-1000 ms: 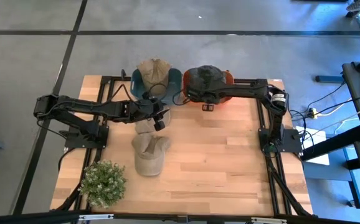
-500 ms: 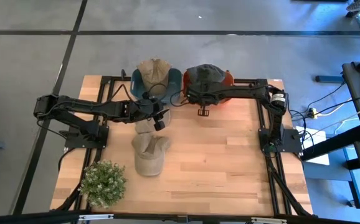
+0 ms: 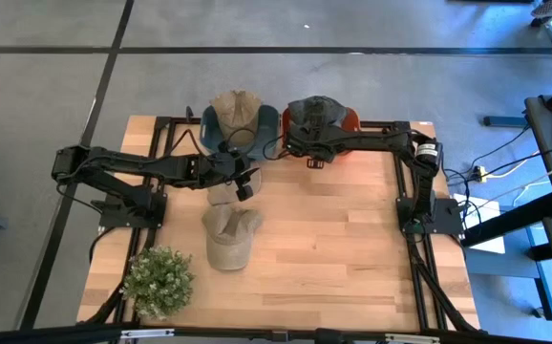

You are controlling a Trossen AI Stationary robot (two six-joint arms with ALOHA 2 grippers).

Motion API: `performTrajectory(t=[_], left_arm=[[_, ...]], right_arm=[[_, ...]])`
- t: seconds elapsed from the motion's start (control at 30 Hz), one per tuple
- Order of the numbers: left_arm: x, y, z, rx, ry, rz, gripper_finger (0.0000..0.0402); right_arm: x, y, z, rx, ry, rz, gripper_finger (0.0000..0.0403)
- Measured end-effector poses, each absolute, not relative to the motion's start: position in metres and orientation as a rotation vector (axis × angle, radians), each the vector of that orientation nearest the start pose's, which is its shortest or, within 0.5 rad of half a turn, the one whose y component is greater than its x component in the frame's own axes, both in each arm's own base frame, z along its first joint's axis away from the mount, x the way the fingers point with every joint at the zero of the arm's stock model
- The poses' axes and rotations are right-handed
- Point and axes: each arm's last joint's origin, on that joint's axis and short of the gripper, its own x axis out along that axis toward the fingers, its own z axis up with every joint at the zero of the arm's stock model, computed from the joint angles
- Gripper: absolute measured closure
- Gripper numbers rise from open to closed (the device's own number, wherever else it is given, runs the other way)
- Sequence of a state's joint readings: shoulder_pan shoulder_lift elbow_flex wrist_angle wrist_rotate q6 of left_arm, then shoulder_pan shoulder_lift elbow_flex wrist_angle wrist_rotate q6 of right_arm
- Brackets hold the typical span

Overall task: Pick & Place hat
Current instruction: Put the black cap into the orange bin, then put the top brown cap into the dark blue bin

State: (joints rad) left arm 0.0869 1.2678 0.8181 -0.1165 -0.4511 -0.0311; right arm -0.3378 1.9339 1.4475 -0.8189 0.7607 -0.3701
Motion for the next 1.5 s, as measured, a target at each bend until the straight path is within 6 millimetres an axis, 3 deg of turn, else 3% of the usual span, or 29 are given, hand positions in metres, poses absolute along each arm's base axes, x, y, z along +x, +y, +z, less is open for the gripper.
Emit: performTrajectory(t=[0.13, 0.3, 0.5, 0.63, 0.77, 1.0, 1.1, 1.23, 1.37, 1.5], left_arm=[[0.265, 0.036, 0.253, 0.074, 0.555, 0.532, 0.0279], [0.265, 0.036, 0.253, 0.074, 0.555, 0.532, 0.0277], [0.265, 0.036, 0.253, 0.074, 0.555, 0.532, 0.0279], [0.265, 0.036, 0.253, 0.074, 0.555, 0.532, 0.0278], [0.265, 0.036, 0.253, 0.077, 0.558, 0.531, 0.0277], [0.262, 0.036, 0.248, 0.076, 0.606, 0.533, 0.0278], [0.261, 0.035, 0.247, 0.079, 0.621, 0.534, 0.0277], [0.261, 0.036, 0.246, 0.083, 0.633, 0.536, 0.0279], [0.257, 0.035, 0.242, 0.087, 0.688, 0.527, 0.0277], [0.252, 0.033, 0.235, 0.029, 0.777, 0.496, 0.0278]], right_arm=[[0.353, -0.146, 0.203, -0.572, 1.508, -0.68, 0.0312], [0.353, -0.145, 0.203, -0.576, 1.511, -0.688, 0.0257], [0.357, -0.143, 0.22, -0.557, 1.508, -0.635, 0.0204], [0.362, -0.142, 0.243, -0.505, 1.485, -0.568, 0.019], [0.363, -0.147, 0.273, -0.466, 1.437, -0.607, 0.0187], [0.343, -0.155, 0.333, -0.404, 1.359, -0.717, 0.0186], [0.324, -0.146, 0.363, -0.321, 1.298, -0.721, 0.0186], [0.296, -0.118, 0.39, -0.114, 1.174, -0.581, 0.0186], [0.271, -0.087, 0.384, -0.014, 1.095, -0.513, 0.0186], [0.251, -0.056, 0.357, -0.007, 0.989, -0.523, 0.0186]])
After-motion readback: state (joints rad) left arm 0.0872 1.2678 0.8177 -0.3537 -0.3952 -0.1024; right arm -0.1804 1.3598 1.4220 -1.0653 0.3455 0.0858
